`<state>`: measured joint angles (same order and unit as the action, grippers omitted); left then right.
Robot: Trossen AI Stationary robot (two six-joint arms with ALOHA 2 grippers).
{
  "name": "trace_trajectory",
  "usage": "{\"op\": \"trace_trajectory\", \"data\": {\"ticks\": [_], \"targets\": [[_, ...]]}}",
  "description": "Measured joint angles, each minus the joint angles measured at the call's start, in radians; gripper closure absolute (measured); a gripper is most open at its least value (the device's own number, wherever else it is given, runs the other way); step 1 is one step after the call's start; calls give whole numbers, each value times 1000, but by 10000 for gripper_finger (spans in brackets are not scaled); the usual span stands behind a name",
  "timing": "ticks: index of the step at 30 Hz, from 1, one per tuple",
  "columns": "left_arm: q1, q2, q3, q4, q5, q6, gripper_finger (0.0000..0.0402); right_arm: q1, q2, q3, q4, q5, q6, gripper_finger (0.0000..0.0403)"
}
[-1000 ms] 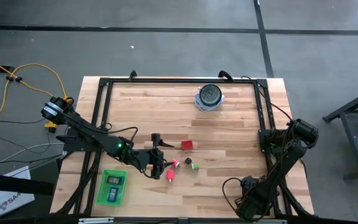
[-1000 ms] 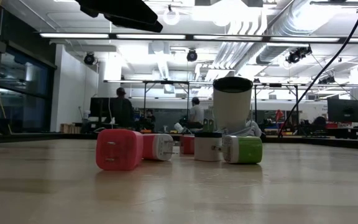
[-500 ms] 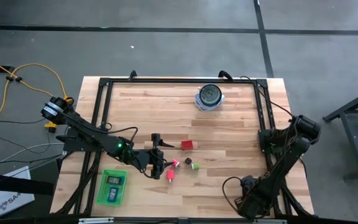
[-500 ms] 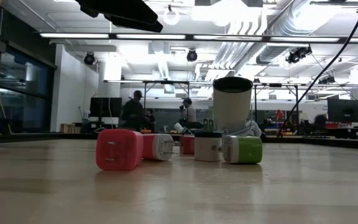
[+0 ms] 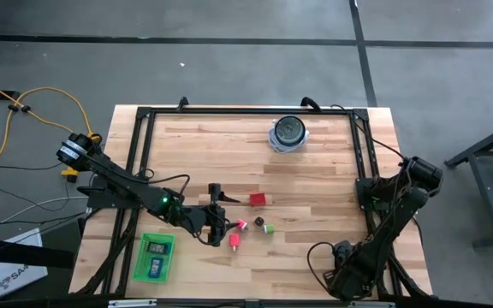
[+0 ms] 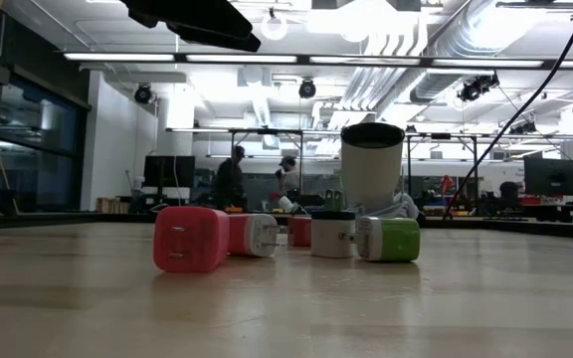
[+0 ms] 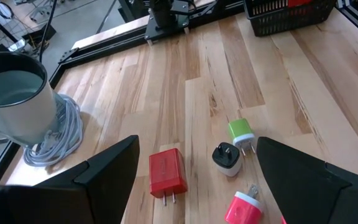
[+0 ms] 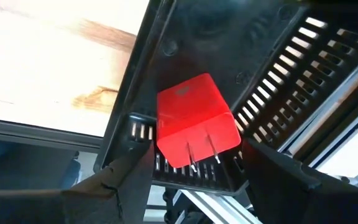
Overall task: Pick & Place Office items
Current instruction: Put the green charger adapter into the black bin
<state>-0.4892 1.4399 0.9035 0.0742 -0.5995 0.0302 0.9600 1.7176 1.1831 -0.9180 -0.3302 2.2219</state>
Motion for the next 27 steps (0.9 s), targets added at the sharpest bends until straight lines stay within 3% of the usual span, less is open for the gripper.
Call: {"op": "trace_trajectory", "data": {"ticks": [10, 17, 22, 27], "targets": [[0, 0, 0, 0, 0, 0, 85, -19, -41, 0, -30, -7, -55, 172], [0, 0, 0, 0, 0, 0, 85, -100, -165, 0, -142, 127, -139, 172], [0, 0, 0, -13, 0, -12, 85, -214, -227, 0, -149, 318, -351, 172], [0, 0, 0, -53, 0, -45, 85, -343, -222, 0, -117, 429, -697, 172]]}}
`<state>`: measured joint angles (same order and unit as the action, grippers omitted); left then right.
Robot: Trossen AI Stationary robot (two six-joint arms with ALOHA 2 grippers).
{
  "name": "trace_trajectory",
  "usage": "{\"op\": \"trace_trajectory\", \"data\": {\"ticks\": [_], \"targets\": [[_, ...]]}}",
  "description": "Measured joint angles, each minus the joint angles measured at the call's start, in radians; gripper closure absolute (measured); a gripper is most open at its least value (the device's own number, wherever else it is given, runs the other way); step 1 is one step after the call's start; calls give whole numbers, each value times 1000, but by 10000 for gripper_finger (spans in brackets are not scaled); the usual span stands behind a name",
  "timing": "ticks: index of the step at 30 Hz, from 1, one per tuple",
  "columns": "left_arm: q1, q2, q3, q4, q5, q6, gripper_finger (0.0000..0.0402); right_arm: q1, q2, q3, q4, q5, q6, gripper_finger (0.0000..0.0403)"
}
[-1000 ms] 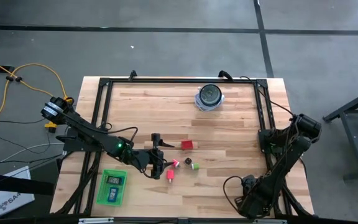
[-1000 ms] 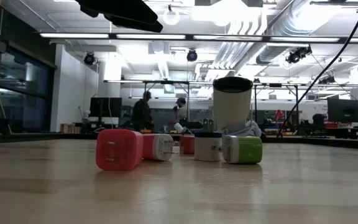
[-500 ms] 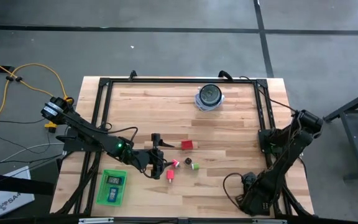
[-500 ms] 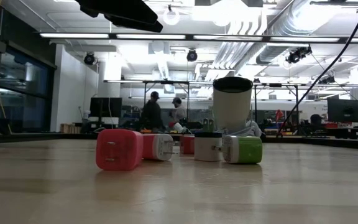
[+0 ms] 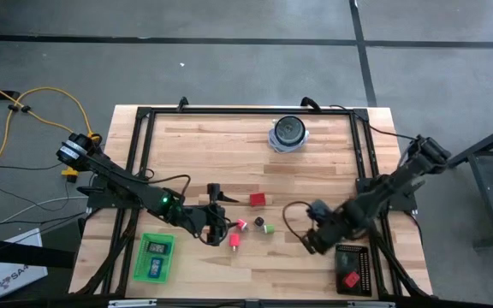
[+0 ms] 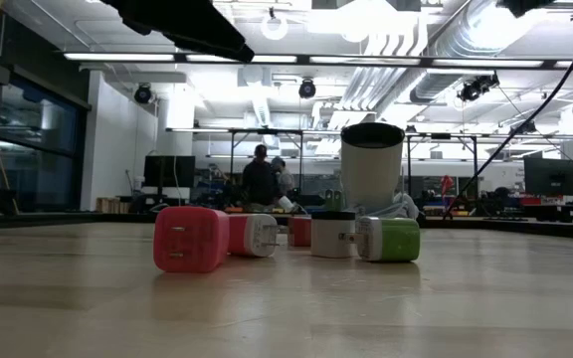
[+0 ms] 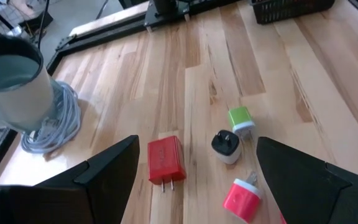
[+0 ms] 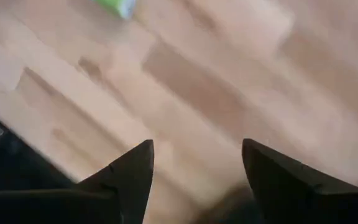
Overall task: Pick & Place Office items
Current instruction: Put the green charger adapter into the black bin
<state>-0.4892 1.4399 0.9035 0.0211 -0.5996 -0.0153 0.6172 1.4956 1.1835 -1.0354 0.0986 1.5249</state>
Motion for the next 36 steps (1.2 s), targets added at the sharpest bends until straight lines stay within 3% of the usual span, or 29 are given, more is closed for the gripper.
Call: {"op": "trace_trajectory", "data": {"ticks": [8, 16, 24, 36], "targets": [[0, 0, 0, -7, 0, -24, 85, -137, 35, 0, 141, 101, -494, 172], [0, 0, 0, -63, 1, -96, 85, -207, 35, 0, 267, 114, -826, 172], [0, 0, 0, -90, 1, -131, 85, -277, 55, -1, 335, 112, -1057, 172], [-14, 0, 0, -123, 3, -179, 85, -284, 190, -1, 386, 102, -1213, 172]]}}
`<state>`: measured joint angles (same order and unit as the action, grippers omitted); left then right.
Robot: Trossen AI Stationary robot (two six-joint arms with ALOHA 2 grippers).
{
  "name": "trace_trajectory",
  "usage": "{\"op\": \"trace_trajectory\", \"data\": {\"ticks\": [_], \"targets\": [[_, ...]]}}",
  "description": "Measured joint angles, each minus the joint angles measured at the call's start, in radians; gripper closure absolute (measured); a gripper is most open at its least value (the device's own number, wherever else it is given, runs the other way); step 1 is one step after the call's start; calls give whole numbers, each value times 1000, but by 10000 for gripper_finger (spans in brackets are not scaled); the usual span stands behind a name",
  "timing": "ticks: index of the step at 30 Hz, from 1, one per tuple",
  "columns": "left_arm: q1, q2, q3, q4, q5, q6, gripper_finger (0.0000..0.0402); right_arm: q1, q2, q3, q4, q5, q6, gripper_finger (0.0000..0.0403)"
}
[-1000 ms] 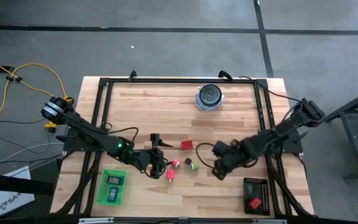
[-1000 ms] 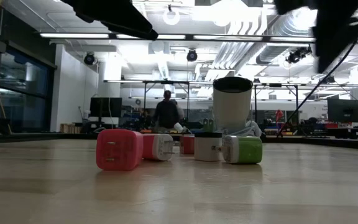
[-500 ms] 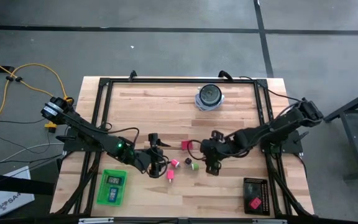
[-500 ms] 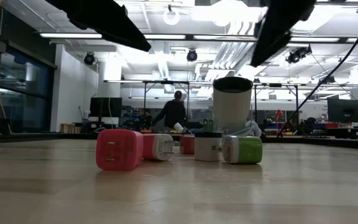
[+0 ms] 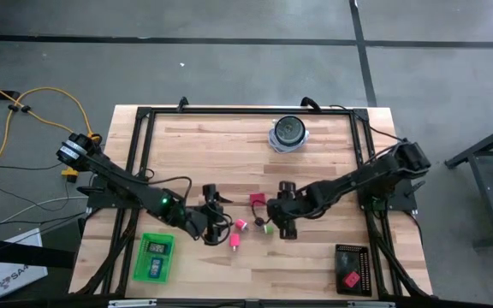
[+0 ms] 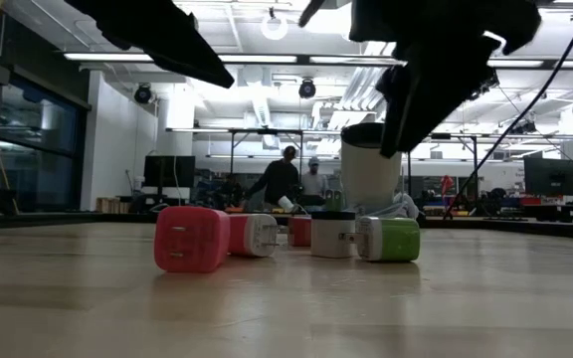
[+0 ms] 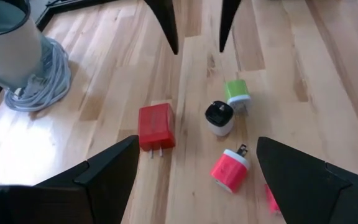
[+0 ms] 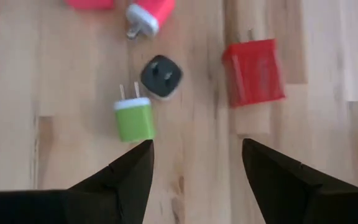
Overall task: Pick & Place Office items
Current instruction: Put the green charger adapter into the black bin
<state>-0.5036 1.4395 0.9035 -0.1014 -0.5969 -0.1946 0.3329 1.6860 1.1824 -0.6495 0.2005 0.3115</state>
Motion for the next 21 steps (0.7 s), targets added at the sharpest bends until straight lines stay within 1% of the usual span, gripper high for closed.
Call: {"op": "trace_trajectory", "data": {"ticks": [12, 15, 21], "targets": [[-51, 0, 0, 0, 3, -9, 85, 29, 92, 0, 72, -34, -32, 172], [-51, 0, 0, 0, 3, -10, 85, 29, 96, 0, 76, -47, -30, 172], [-51, 0, 0, -13, 3, -21, 85, 29, 106, 0, 139, -79, -28, 172]]}}
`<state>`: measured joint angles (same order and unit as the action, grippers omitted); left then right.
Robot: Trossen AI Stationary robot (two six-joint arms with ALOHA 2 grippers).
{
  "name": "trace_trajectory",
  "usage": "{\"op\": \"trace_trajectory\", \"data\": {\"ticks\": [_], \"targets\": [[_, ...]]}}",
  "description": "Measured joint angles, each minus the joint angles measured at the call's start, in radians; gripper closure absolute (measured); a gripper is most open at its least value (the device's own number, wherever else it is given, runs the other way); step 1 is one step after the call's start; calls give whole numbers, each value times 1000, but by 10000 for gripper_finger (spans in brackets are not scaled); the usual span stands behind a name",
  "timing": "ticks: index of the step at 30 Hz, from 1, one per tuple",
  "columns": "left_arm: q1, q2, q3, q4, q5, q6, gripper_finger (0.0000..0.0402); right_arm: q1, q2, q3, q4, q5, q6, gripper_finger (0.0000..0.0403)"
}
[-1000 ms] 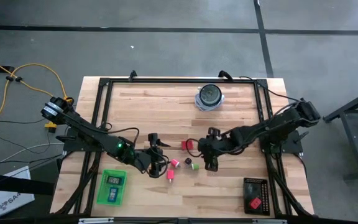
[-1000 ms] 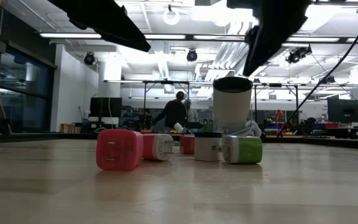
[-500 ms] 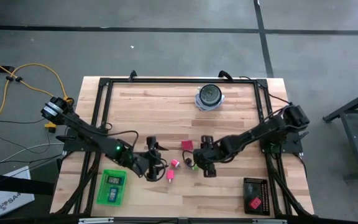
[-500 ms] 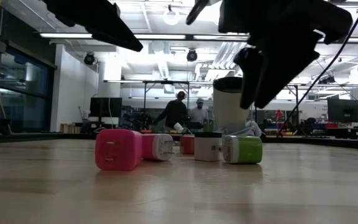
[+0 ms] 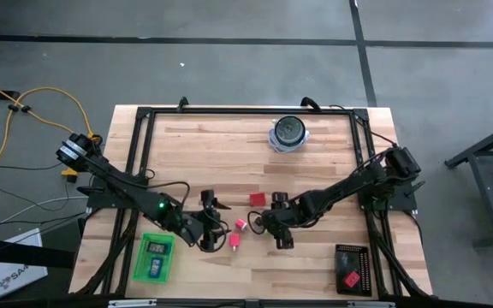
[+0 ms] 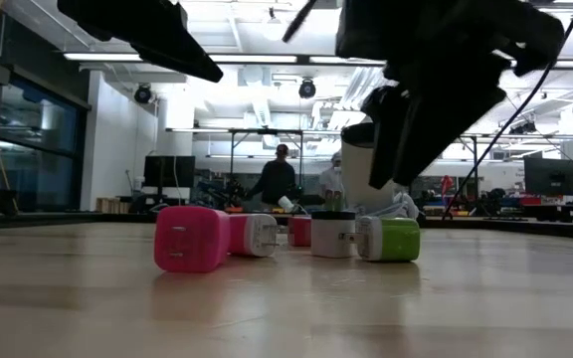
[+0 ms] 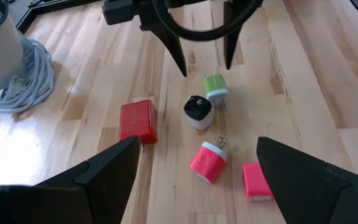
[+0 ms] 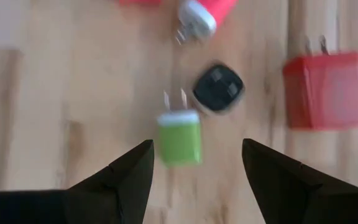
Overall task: Pick & Place Office items
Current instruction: Put the green charger adapter into the black bin
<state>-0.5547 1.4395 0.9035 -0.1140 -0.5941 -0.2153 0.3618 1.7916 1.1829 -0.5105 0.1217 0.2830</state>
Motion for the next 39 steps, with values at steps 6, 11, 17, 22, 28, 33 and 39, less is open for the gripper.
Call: {"op": "trace_trajectory", "data": {"ticks": [6, 11, 17, 22, 28, 33, 39], "targets": [[-20, 0, 0, -11, 0, -3, 85, 0, 0, 0, 7, -5, 10, 172], [-50, 0, 0, -16, -1, -3, 85, 0, 0, 0, 10, -25, 30, 172], [-77, 0, 0, -14, -1, -2, 85, 0, 0, 0, 17, -25, 30, 172], [-79, 0, 0, -13, -2, -3, 85, 5, 15, -2, 16, -27, 33, 172], [-79, 0, 0, -12, -3, -25, 85, 12, 37, -2, 29, -26, 43, 172], [-79, 0, 0, -13, -3, -26, 85, 14, 51, -2, 26, -25, 57, 172], [-79, 0, 0, -13, -3, -27, 85, 13, 50, -1, 38, -17, 64, 172]]}}
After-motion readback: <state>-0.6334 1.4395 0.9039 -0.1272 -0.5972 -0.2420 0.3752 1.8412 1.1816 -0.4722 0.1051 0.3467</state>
